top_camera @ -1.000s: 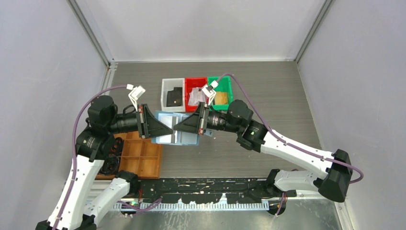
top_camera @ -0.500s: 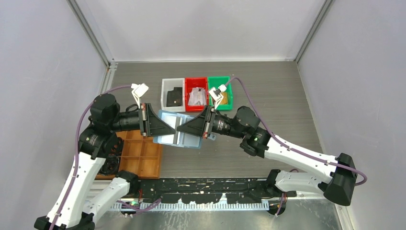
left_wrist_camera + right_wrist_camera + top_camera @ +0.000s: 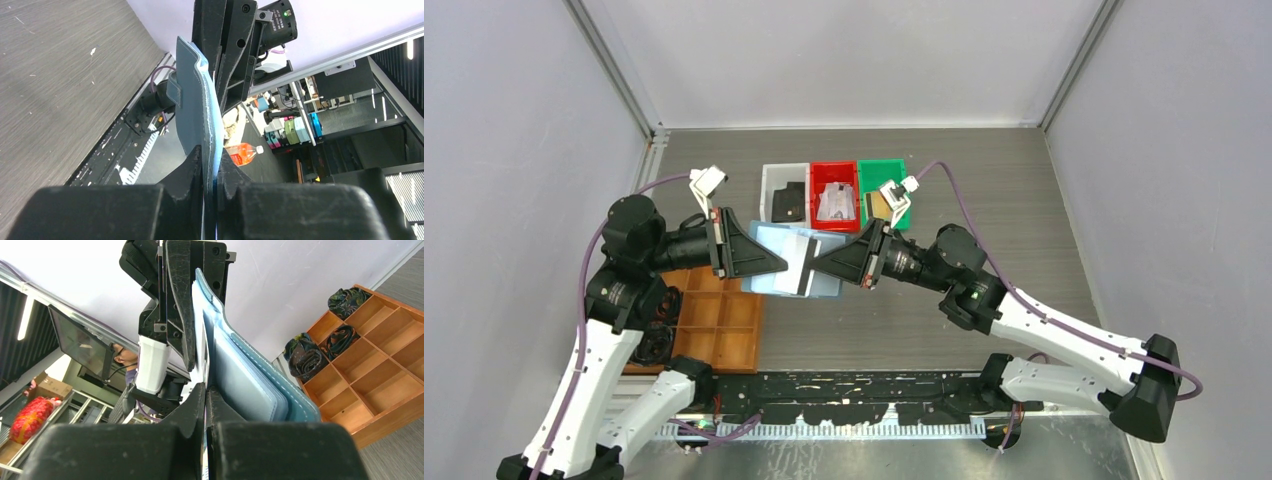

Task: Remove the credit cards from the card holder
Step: Remove the credit card from the card holder, then place the credit card in the storage box.

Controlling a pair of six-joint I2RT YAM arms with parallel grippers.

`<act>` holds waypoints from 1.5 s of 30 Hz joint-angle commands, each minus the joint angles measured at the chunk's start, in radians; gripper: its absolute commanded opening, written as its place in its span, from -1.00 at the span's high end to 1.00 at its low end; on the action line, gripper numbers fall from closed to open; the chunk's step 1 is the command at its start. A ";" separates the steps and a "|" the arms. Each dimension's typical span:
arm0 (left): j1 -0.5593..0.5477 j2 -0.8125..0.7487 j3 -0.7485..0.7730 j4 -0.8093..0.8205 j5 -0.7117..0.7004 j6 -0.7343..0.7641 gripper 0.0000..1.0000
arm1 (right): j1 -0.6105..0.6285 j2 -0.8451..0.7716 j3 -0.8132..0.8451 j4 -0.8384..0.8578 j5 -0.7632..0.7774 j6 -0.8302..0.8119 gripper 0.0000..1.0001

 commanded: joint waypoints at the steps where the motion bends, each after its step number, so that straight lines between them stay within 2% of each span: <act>1: 0.004 -0.019 0.040 0.072 0.012 0.008 0.99 | -0.002 -0.030 -0.010 -0.084 0.013 -0.037 0.98; 2: 0.004 -0.019 0.041 0.063 0.009 0.021 1.00 | -0.002 -0.032 -0.009 -0.083 0.013 -0.033 0.94; 5: 0.003 -0.018 0.037 0.057 0.002 0.043 1.00 | -0.002 -0.018 0.003 -0.058 0.004 -0.009 0.55; 7: 0.003 -0.017 0.034 0.057 -0.007 0.048 1.00 | -0.003 0.009 0.010 0.001 -0.017 0.023 0.41; 11: 0.004 -0.015 0.034 0.051 -0.019 0.063 1.00 | 0.003 0.088 0.030 0.121 -0.049 0.090 0.28; 12: 0.003 -0.015 0.037 0.041 -0.023 0.076 1.00 | 0.005 0.101 0.033 0.148 -0.055 0.099 0.30; 15: 0.003 -0.015 0.054 -0.034 -0.052 0.144 1.00 | 0.005 0.112 0.029 0.208 -0.063 0.117 0.53; 19: 0.004 -0.012 0.084 -0.129 -0.122 0.255 1.00 | -0.003 0.057 0.002 0.159 -0.041 0.081 0.91; 22: 0.004 -0.008 0.101 -0.205 -0.237 0.333 1.00 | -0.036 -0.020 -0.010 0.029 -0.028 0.028 0.99; 25: 0.003 0.005 0.118 -0.274 -0.346 0.428 1.00 | -0.093 -0.079 0.030 -0.218 -0.010 -0.078 0.99; 29: 0.004 0.015 0.113 -0.321 -0.390 0.510 1.00 | -0.206 -0.063 0.133 -0.507 -0.007 -0.196 0.99; 32: 0.004 0.003 0.089 -0.332 -0.380 0.552 1.00 | -0.300 0.018 0.219 -0.625 -0.009 -0.261 0.99; 36: 0.004 -0.006 0.073 -0.355 -0.284 0.613 1.00 | -0.396 0.204 0.347 -0.704 0.013 -0.344 0.99; 45: 0.004 0.029 0.076 -0.491 -0.180 0.765 0.92 | -0.475 0.732 0.704 -0.763 0.023 -0.496 0.98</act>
